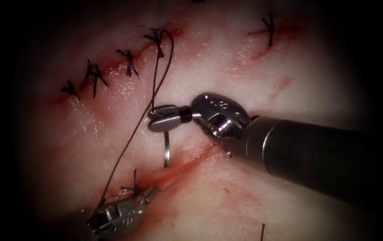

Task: Wound Closure
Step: Throw the needle through the top of the incision with right grasper

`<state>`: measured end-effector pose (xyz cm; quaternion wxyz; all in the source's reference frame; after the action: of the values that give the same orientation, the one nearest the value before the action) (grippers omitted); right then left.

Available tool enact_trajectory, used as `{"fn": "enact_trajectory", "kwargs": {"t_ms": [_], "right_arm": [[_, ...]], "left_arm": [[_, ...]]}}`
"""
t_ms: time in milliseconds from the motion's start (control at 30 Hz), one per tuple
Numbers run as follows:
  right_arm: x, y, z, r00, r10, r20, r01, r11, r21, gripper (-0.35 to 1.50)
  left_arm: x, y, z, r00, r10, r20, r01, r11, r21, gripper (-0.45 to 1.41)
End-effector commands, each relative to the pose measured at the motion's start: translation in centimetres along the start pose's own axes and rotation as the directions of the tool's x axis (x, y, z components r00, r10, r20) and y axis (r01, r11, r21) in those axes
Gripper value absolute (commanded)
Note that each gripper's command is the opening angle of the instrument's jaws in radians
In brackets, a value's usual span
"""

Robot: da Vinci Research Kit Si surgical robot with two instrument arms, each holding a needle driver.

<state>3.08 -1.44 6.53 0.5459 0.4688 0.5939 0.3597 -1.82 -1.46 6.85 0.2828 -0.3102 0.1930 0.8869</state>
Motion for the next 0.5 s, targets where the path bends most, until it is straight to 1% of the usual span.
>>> {"fn": "enact_trajectory", "kwargs": {"t_ms": [33, 67, 133, 200, 300, 333, 500], "right_arm": [[-0.04, 0.08, 0.12, 1.0, 0.018, -0.024, -0.017, 0.999, 0.027, -0.35], [-0.08, 0.1, 0.16, 0.997, 0.061, -0.054, -0.058, 0.997, 0.051, -0.35], [-0.13, 0.1, 0.21, 0.995, 0.079, -0.058, -0.076, 0.995, 0.059, -0.35], [-0.16, 0.1, 0.28, 0.987, 0.14, -0.073, -0.134, 0.988, 0.078, -0.35], [-0.17, 0.08, 0.29, 0.977, 0.194, -0.085, -0.189, 0.98, 0.064, -0.35], [-0.18, 0.05, 0.29, 0.966, 0.241, -0.095, -0.237, 0.97, 0.054, -0.35], [-0.24, 0.03, 0.3, 0.938, 0.328, -0.109, -0.326, 0.945, 0.036, -0.35]], "left_arm": [[0.0, 0.02, 0.08, 1.0, 0.0, -0.002, 0.0, 1.0, -0.001, -0.35], [0.0, 0.02, 0.08, 1.0, 0.006, -0.002, -0.006, 1.0, -0.001, -0.35], [0.0, 0.02, 0.08, 1.0, 0.006, -0.002, -0.006, 1.0, -0.001, -0.35], [0.0, 0.02, 0.08, 1.0, 0.006, 0.001, -0.006, 1.0, 0.001, -0.35], [0.0, 0.02, 0.08, 1.0, 0.005, -0.002, -0.005, 1.0, 0.003, -0.35], [0.0, 0.01, 0.08, 1.0, 0.005, -0.002, -0.005, 1.0, 0.003, -0.37], [0.0, 0.01, 0.08, 1.0, 0.005, -0.002, -0.005, 1.0, 0.003, -0.37]]}}
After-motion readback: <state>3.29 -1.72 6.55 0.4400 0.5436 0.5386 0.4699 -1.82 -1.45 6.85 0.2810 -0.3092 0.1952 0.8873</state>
